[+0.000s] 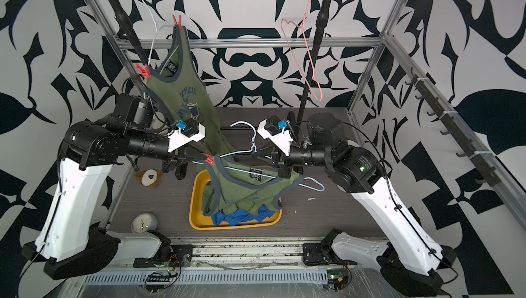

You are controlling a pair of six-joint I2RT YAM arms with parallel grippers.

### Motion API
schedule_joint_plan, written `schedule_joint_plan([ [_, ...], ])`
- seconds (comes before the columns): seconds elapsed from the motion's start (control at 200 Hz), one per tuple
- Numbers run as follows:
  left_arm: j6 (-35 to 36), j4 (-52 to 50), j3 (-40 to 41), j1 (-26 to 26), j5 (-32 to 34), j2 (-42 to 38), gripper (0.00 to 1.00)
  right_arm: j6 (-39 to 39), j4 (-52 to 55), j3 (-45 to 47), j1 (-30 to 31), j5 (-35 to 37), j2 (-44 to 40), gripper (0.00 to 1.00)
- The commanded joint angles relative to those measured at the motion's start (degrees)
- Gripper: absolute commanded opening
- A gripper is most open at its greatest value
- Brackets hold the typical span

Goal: Remove the clothespins securing tank tops to the hanger
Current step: Remove the clothespin from the hanger.

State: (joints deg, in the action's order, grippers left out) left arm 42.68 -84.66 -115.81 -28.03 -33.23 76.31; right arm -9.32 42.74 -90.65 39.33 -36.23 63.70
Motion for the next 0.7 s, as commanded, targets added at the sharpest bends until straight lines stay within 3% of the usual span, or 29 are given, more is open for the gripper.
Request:
schedule_joint_plan([
  [0.0,-1.1,-0.19,-0.44,-0.09,0.03,-1.31,0.09,0.62,-3.75,-1.95,-0.22,-1.21,0.18,0.0],
  [0.31,-2.77,-1.4,-7.06,-0.09,1.62,-2.48,0.08,2.33,-5.74,-0.92,-0.22,-3.69,5.68,0.0],
  [0.695,-8.27,1.46,-9.9,-0.1,-2.27,-2.5,0.11,9.42,-19.54,8.74,-0.31,-9.36,12.96,0.0],
])
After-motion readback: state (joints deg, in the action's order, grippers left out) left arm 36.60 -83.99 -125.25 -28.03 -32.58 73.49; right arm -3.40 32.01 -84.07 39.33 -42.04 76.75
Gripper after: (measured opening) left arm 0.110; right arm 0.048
